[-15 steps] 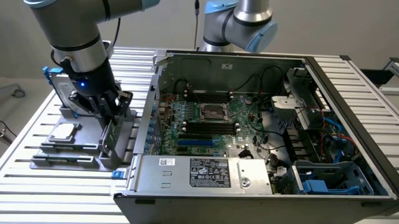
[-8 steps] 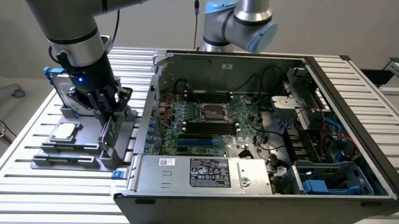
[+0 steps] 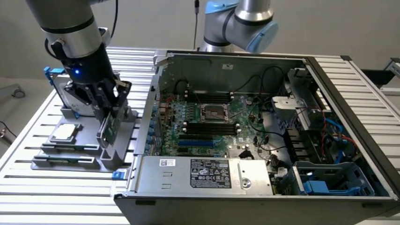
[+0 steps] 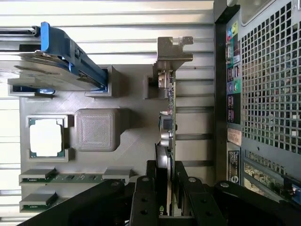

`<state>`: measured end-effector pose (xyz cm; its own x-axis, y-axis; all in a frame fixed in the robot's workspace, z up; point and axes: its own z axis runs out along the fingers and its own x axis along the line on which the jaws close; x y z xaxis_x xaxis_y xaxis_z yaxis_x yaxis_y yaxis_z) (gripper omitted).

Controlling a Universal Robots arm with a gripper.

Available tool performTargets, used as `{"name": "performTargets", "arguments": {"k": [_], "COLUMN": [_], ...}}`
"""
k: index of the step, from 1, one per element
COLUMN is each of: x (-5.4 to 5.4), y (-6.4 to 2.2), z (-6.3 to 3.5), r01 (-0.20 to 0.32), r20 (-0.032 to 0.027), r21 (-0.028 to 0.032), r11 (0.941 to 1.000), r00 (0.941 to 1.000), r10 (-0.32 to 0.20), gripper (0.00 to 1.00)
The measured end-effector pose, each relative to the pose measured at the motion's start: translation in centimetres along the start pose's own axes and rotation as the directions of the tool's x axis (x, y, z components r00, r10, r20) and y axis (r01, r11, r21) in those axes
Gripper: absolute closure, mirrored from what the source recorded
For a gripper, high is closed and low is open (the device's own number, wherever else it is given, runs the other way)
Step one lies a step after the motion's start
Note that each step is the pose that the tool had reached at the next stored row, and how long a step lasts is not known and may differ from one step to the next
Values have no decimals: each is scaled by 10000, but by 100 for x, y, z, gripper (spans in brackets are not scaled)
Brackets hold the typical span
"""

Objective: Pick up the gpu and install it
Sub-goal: 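Pick up the gpu and move the gpu toward the slot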

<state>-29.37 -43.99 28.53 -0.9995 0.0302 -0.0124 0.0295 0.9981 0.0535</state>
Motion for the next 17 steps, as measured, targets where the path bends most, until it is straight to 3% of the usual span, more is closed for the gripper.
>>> {"name": "performTargets", "arguments": {"k": [17], "x": [-28], "y": [16], "z": [-732], "r01": [45], "r20": [7], "r21": [-5], "r11": [10000], "r00": [10000], "r10": [-45], "gripper": [74]}}
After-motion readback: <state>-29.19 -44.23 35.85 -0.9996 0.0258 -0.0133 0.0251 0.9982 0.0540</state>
